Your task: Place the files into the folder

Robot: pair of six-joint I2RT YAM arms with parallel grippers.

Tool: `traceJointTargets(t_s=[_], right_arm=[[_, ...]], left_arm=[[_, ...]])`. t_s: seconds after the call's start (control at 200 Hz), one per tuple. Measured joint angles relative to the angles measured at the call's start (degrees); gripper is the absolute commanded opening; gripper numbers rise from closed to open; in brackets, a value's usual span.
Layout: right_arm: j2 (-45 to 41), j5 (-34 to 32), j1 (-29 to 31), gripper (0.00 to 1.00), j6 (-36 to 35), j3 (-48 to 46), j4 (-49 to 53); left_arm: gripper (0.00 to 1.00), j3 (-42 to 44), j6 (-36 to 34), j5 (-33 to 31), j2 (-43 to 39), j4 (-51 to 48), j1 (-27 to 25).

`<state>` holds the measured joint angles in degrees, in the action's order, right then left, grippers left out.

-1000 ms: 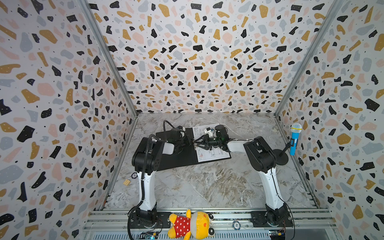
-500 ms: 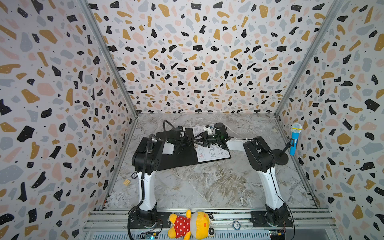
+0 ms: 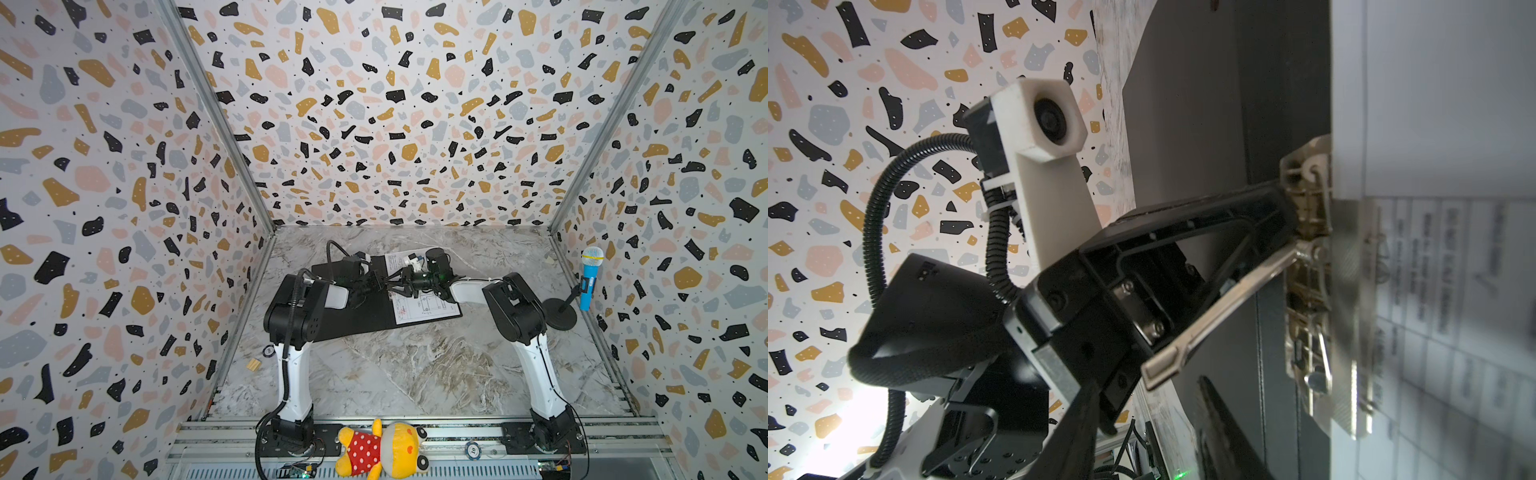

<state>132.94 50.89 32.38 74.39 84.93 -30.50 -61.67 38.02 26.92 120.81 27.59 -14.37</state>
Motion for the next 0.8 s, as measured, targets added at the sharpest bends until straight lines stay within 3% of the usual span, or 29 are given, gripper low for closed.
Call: traceJointTargets(t_s=[0.801], right_arm=[[1.7,0.17,-0.02,0.32,3.17,0.02,-2.51]], left_arm=[[0.07,0.02,-0.55,0.04,0.0,0.13,0.0]])
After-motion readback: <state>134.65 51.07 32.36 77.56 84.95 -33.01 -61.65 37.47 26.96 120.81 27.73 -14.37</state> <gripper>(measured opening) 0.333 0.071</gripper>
